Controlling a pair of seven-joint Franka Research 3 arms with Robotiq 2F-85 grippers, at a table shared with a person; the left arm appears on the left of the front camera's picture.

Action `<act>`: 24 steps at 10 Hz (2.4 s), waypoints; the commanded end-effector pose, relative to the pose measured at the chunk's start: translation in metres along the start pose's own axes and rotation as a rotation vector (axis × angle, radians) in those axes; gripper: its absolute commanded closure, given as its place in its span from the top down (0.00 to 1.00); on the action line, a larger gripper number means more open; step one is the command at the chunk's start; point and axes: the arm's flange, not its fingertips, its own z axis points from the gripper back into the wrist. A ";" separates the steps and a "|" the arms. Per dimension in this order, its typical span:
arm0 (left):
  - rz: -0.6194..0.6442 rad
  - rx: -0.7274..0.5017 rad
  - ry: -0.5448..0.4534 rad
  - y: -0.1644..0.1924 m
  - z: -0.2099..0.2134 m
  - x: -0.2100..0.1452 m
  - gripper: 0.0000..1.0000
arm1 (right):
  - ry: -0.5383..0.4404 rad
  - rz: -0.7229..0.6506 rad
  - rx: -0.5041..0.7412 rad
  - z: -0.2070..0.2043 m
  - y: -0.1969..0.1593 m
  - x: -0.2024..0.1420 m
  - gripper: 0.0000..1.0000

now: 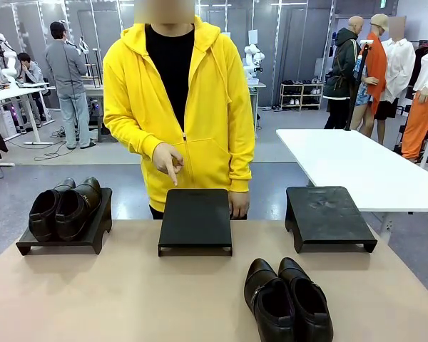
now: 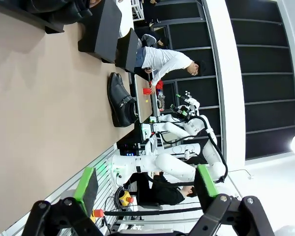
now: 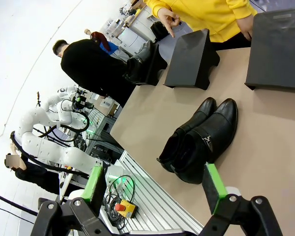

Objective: Place the shoes on the stand as instructed by the person.
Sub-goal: Pick up another pair of Shoes and place it on the Shoes Stand indicated by the person.

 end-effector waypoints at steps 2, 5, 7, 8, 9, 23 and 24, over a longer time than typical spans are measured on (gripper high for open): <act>-0.017 0.001 0.006 -0.003 -0.002 -0.005 1.00 | -0.010 0.020 0.008 0.001 0.001 0.001 1.00; -0.017 0.001 0.006 -0.003 -0.002 -0.005 1.00 | 0.000 0.000 0.000 0.000 0.000 0.000 1.00; -0.017 0.001 0.006 -0.003 -0.002 -0.005 1.00 | 0.188 0.035 -0.100 -0.039 0.047 0.017 1.00; -0.017 0.001 0.006 -0.003 -0.002 -0.005 1.00 | 0.250 0.048 -0.128 -0.063 0.072 0.026 1.00; -0.017 0.001 0.006 -0.003 -0.002 -0.005 1.00 | 0.328 0.051 -0.190 -0.092 0.095 0.036 1.00; -0.017 0.001 0.006 -0.003 -0.002 -0.005 1.00 | 0.632 0.040 -0.883 -0.356 0.123 -0.037 1.00; -0.017 0.001 0.006 -0.003 -0.002 -0.005 1.00 | 0.625 0.032 -0.920 -0.364 0.109 -0.044 1.00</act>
